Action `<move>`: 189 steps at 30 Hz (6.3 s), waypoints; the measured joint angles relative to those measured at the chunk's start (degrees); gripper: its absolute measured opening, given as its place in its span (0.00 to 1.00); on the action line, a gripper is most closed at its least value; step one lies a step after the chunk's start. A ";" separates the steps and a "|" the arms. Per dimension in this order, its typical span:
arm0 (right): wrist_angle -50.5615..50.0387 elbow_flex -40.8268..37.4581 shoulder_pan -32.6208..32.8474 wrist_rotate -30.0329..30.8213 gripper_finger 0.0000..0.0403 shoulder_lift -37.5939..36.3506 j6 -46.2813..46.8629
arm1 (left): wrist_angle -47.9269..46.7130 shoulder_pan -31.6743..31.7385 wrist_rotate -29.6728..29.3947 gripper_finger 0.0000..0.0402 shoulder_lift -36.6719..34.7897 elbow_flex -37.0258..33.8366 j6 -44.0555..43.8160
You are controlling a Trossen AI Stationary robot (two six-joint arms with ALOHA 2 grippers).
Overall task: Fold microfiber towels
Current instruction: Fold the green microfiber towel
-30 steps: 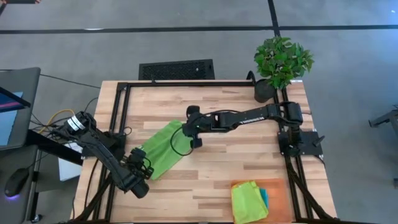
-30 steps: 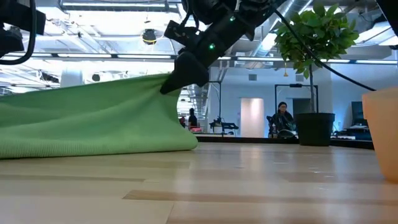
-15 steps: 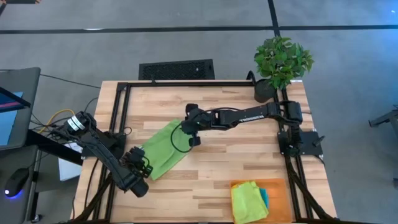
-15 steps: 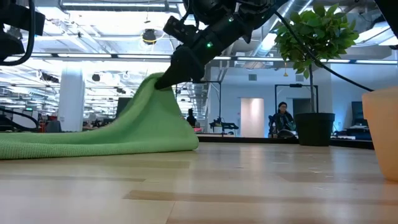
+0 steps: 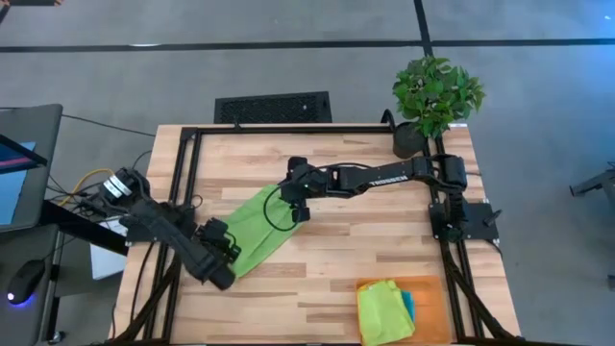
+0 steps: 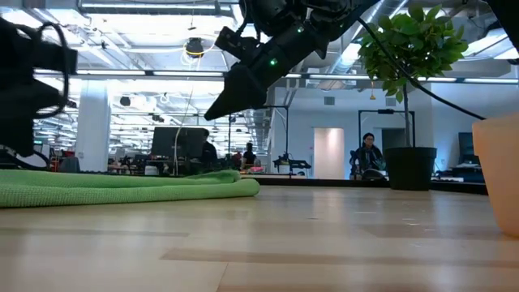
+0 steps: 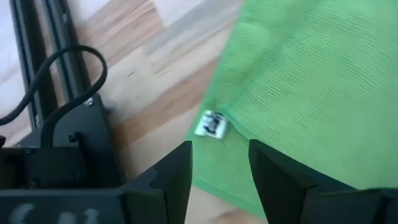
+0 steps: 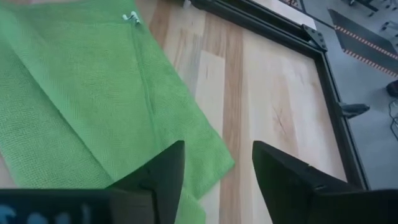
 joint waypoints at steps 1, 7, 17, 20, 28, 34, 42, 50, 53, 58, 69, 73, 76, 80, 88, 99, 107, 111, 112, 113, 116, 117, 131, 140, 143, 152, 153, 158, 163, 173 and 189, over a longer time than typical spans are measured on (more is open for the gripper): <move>0.00 0.00 0.01 0.19 0.54 0.00 0.02 | 0.21 1.41 0.53 0.37 -0.74 -0.47 -0.03; -0.15 -0.04 0.38 0.22 0.55 -0.40 0.98 | 2.13 10.86 3.45 0.33 -8.11 -2.92 0.86; -0.48 -0.04 1.26 0.39 0.53 -0.44 0.17 | 19.48 18.87 6.83 0.30 -15.89 -10.81 15.39; -0.48 -0.04 1.55 0.39 0.53 -0.44 0.02 | 20.74 19.04 7.58 0.30 -15.58 -11.89 17.81; -0.46 -0.04 1.57 0.39 0.52 -0.44 -1.05 | 19.82 19.04 7.26 0.30 -15.41 -11.88 17.85; -0.44 -0.04 1.57 0.39 0.52 -0.44 -1.05 | 16.88 19.04 7.24 0.30 -15.35 -11.89 17.14; -0.44 -0.04 1.57 0.37 0.52 -0.44 -1.03 | 17.50 19.09 7.19 0.30 -15.28 -11.94 17.64; -0.44 -0.04 1.57 0.37 0.52 -0.44 -1.03 | 17.34 19.09 5.88 0.30 -15.26 -11.99 17.23; -0.44 -0.04 1.57 0.37 0.52 -0.44 -1.03 | 17.32 19.09 5.62 0.30 -13.95 -12.00 16.93; -0.44 -0.04 1.57 0.37 0.52 -0.44 -1.03 | 18.84 19.09 7.19 0.30 -9.89 -12.03 17.95; -0.43 -0.04 1.57 0.35 0.52 -0.46 -1.03 | 19.33 19.09 7.25 0.25 -9.16 -10.15 23.19; -0.44 -0.02 1.57 0.35 0.52 -0.46 -1.01 | 18.83 19.09 7.52 0.13 -9.16 -10.04 23.77; -0.44 -0.02 1.57 0.35 0.52 -0.46 -1.01 | 18.51 19.07 7.52 0.02 -9.16 -10.04 23.55; -0.44 -0.02 1.57 0.35 0.52 -0.46 -1.01 | 17.82 19.04 7.49 0.01 -9.16 -10.03 22.68; -0.46 0.00 1.58 0.35 0.52 -0.46 -1.01 | 4.23 15.77 7.68 0.00 -9.16 -5.97 12.67; -0.45 0.00 1.57 0.35 0.52 -0.46 -1.01 | 3.89 14.28 12.03 0.00 -8.72 -4.23 12.04; -0.44 0.00 1.57 0.35 0.52 -0.46 -1.01 | 3.66 14.30 13.43 0.03 -8.72 -4.27 12.19; -0.44 0.00 1.57 0.35 0.52 -0.46 -1.01 | 3.66 14.30 15.11 0.14 -8.72 -4.27 12.32; -0.44 0.00 1.57 0.35 0.52 -0.46 -1.01 | 3.58 14.30 15.00 0.17 -8.72 -4.27 12.71; -0.44 0.00 1.57 0.35 0.52 -0.46 -1.01 | 3.46 14.37 14.75 0.20 -8.72 -4.27 13.63; -0.62 0.00 1.57 0.35 0.52 -0.46 -1.01 | 2.85 14.58 15.99 0.27 -8.72 -3.84 14.39; -1.12 0.00 1.57 0.35 0.52 -0.49 -1.04 | 2.15 14.54 16.25 0.28 -8.72 -3.07 13.92; -8.50 0.09 4.23 0.15 0.52 -2.16 -2.22 | 28.44 0.00 3.80 0.33 -7.84 4.09 26.94; -12.06 0.00 9.47 -1.34 0.52 -2.73 -4.48 | 30.48 -2.53 5.52 0.33 0.10 4.07 24.03; -11.33 -0.02 10.81 -1.34 0.52 -2.85 -4.15 | 30.49 -2.36 8.69 0.33 3.18 4.06 24.79; -10.67 -0.02 12.71 -1.33 0.52 -2.89 1.87 | 29.43 -2.33 10.18 0.33 7.08 4.23 27.01; -10.73 -0.02 12.84 -1.33 0.52 -2.88 2.51 | 29.43 -2.34 9.85 0.33 6.98 4.22 27.08; -10.86 -0.02 13.65 -1.33 0.52 -2.86 5.54 | 29.31 -2.21 10.11 0.33 7.08 4.21 26.16; -10.87 -0.02 14.44 -1.29 0.52 -2.89 6.14 | 27.98 -2.05 10.44 0.25 7.12 4.23 23.42; -16.28 0.02 15.01 -1.12 0.52 -3.45 6.18 | 21.67 -0.75 9.90 0.02 7.46 6.67 25.95; -26.03 0.00 13.69 8.53 0.52 -3.43 6.56 | 11.74 18.55 4.57 0.00 7.32 13.84 57.68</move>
